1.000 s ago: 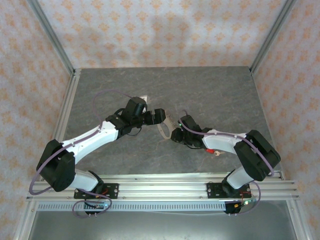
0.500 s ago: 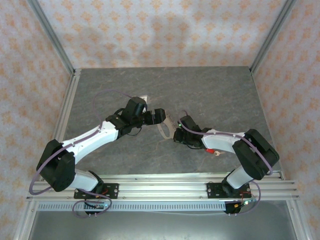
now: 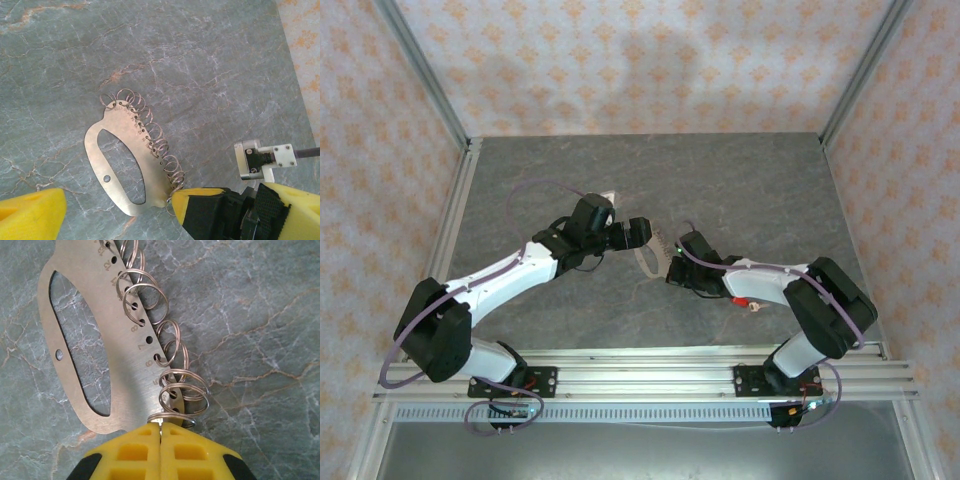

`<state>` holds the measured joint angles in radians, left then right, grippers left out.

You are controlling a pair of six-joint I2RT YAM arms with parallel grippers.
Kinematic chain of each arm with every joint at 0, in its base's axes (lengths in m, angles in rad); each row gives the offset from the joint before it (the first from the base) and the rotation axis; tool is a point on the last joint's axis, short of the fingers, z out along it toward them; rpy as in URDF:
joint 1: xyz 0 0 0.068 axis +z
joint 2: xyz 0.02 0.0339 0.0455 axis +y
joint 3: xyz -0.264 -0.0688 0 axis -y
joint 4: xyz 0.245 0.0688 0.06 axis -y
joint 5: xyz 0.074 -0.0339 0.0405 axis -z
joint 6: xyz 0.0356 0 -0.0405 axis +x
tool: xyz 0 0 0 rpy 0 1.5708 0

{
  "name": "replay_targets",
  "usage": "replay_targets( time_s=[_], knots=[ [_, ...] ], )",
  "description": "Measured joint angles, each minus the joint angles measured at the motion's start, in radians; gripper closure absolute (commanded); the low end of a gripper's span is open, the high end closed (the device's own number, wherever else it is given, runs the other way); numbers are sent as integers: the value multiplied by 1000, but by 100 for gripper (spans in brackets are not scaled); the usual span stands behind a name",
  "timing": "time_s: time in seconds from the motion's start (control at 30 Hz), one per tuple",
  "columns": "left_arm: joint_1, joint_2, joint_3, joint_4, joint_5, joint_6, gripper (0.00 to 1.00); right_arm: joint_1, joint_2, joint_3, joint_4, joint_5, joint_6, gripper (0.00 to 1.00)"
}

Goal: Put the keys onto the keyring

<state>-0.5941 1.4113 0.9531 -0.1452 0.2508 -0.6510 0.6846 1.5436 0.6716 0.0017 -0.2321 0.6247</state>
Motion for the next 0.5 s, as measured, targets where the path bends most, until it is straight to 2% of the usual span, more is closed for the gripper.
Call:
replay_targets(
  time_s=[0.23,0.5],
  knots=[
    [0,0,0,0,0,0,1,0,-20,11,-36,0,-23,100],
    [0,-2,47,-8,-1,0,0,-18,-235,197,-182,11,-186,100]
  ],
)
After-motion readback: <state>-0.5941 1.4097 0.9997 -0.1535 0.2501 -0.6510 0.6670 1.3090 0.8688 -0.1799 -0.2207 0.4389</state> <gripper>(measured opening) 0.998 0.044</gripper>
